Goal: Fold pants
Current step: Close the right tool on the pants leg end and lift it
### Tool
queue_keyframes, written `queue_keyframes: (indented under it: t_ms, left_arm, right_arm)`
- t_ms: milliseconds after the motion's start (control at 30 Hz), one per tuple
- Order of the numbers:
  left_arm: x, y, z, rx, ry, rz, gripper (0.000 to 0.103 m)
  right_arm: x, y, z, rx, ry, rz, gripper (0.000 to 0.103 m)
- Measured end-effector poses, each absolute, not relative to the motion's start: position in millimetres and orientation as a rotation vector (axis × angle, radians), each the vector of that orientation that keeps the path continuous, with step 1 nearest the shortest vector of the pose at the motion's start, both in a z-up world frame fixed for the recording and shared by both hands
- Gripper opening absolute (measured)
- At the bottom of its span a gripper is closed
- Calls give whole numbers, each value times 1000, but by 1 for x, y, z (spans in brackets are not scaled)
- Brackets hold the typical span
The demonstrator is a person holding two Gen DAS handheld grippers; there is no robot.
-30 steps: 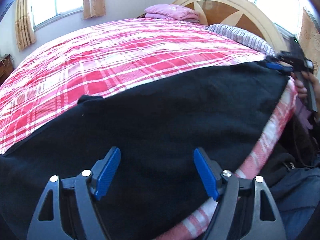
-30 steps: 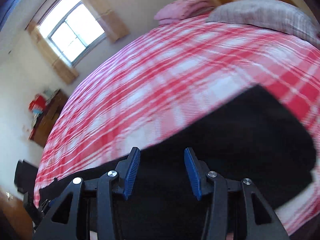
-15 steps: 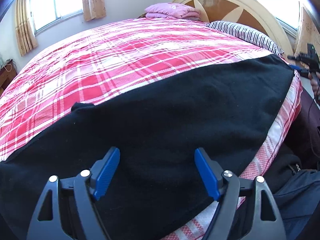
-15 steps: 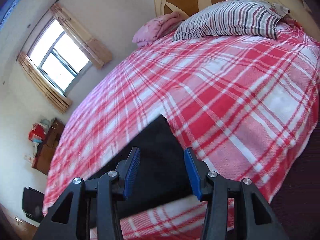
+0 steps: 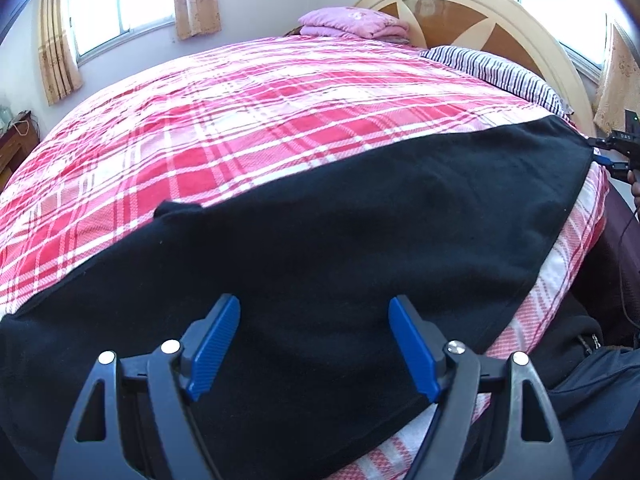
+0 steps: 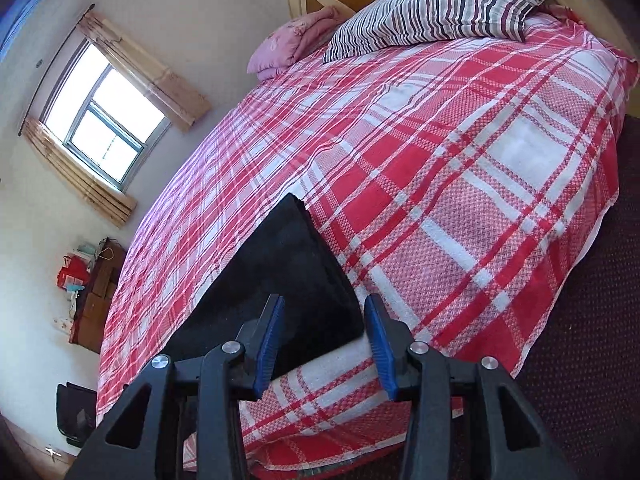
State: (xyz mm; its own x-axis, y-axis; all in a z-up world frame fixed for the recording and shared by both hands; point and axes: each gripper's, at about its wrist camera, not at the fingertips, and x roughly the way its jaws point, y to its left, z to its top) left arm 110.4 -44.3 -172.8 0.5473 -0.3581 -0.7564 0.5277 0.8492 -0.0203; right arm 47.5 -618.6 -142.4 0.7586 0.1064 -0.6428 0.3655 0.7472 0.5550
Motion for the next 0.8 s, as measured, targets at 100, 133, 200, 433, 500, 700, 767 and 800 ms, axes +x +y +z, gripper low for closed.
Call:
queue_keyframes:
  t_ms: [100,133,200,433,500,700,767,800]
  left_arm:
    - [111,-44,-172,222,839,-526,80]
    - [111,-44,-172,221,839,-526,80]
    - [111,-44,-173,226,839,-525,80]
    - [112,-44,-174,231,837,-525,80]
    - [113,-43,-174,229,836,-528,80]
    - [112,-43,-175,226,834,-537,81]
    - [112,-43,-175,228,833,-537,81]
    - [112,-43,-175,229,833,-538,81]
  right_arm:
    - [45,-618,-142,748,736,-156,44]
    - [43,-618,-142,753,742,-157,44]
    - [40,-617,-142,768,755,-152,44]
    - [36,-621,-150,858,674,-78,44]
    - [39,-622,-157,872,619,-76,44]
    - [38,-627,-168,927,514,-61,26]
    - [34,-629,-170,952,499,-45,20]
    - [33,-629,-170,956,495,-44,18]
